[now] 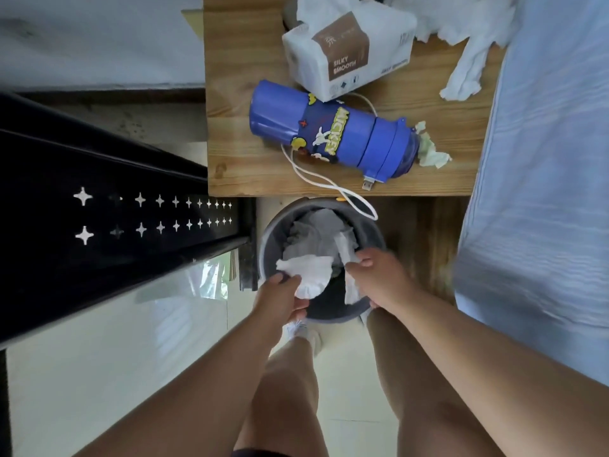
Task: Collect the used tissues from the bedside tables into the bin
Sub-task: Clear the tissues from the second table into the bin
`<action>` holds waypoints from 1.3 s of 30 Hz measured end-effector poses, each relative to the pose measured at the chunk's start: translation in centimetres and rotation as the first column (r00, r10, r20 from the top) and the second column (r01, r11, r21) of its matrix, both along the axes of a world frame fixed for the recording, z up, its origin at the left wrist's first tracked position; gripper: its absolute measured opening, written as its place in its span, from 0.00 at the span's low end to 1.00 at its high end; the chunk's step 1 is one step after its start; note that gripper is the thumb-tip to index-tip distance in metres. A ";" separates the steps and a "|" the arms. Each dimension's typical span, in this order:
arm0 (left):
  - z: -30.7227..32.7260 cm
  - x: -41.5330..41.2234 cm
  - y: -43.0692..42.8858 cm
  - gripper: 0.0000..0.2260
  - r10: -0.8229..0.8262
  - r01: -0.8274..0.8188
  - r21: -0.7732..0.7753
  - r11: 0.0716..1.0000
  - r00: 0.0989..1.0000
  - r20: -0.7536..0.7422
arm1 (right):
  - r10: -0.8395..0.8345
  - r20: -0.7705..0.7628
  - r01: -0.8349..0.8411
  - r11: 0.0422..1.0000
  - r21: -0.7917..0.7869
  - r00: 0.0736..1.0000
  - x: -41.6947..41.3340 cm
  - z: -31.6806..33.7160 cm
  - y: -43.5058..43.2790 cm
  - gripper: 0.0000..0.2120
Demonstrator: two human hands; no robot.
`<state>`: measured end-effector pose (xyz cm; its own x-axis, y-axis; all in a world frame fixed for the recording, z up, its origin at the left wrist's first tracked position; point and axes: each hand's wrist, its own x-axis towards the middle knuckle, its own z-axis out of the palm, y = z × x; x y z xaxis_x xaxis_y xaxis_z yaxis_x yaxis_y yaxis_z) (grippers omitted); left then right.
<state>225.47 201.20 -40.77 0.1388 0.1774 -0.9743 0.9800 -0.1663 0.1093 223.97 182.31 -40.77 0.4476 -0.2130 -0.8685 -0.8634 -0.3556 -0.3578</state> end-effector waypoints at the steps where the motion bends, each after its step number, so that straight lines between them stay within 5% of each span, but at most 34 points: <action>1: 0.0 0.1 -0.1 0.20 -0.009 0.009 0.001 1.000 1.000 0.001 | 0.000 -0.039 0.001 1.000 0.013 0.999 0.3 -0.3 -0.2 0.11; 5: 0.9 0.4 -1.0 0.06 -0.148 0.148 0.011 0.989 0.985 0.090 | -0.074 -0.083 0.077 0.996 0.044 0.994 1.5 0.2 -1.7 0.13; 12: 6.6 -0.7 -5.5 0.12 -0.505 0.522 0.024 0.852 0.811 0.294 | -0.309 0.106 0.306 0.951 0.039 0.945 3.0 6.8 -5.2 0.11; 15: 9.7 0.9 -8.9 0.16 -0.640 0.690 0.073 0.720 0.621 0.453 | -0.283 0.227 0.301 0.953 -0.047 0.932 4.5 10.2 -7.3 0.11; 18: 13.1 4.4 -12.5 0.17 -0.749 0.838 0.204 0.506 0.310 0.585 | -0.214 0.426 0.310 0.935 -0.169 0.879 7.1 12.5 -10.1 0.08; 20: 15.0 7.6 -14.1 0.14 -0.728 0.819 0.308 0.484 0.181 0.661 | -0.080 0.546 0.247 0.939 -0.239 0.834 9.0 13.3 -11.6 0.04; 24: 17.8 13.4 -15.6 0.09 -0.700 0.699 0.513 0.497 -0.026 0.714 | 0.412 0.405 -0.209 0.865 -0.456 0.816 12.1 12.4 -12.7 0.31; 27: 18.4 16.7 -16.0 0.08 -0.700 0.662 0.617 0.425 -0.192 0.688 | 0.522 0.400 -0.355 0.835 -0.421 0.753 13.1 10.8 -12.3 0.33; 32: 17.9 21.6 -17.3 0.10 -0.749 0.618 0.688 0.381 -0.230 0.622 | 0.548 0.324 -0.375 0.803 -0.464 0.771 11.8 8.3 -11.7 0.06; 36: 17.0 25.8 -18.8 0.11 -0.805 0.517 0.789 0.333 -0.280 0.523 | 0.342 0.384 -0.166 0.891 -0.422 0.858 10.7 8.6 -11.9 0.04; 39: 15.7 28.4 -20.5 0.13 -0.844 0.520 0.834 0.186 -0.349 0.406 | 0.132 0.476 0.055 0.932 -0.357 0.870 10.7 9.8 -11.8 0.05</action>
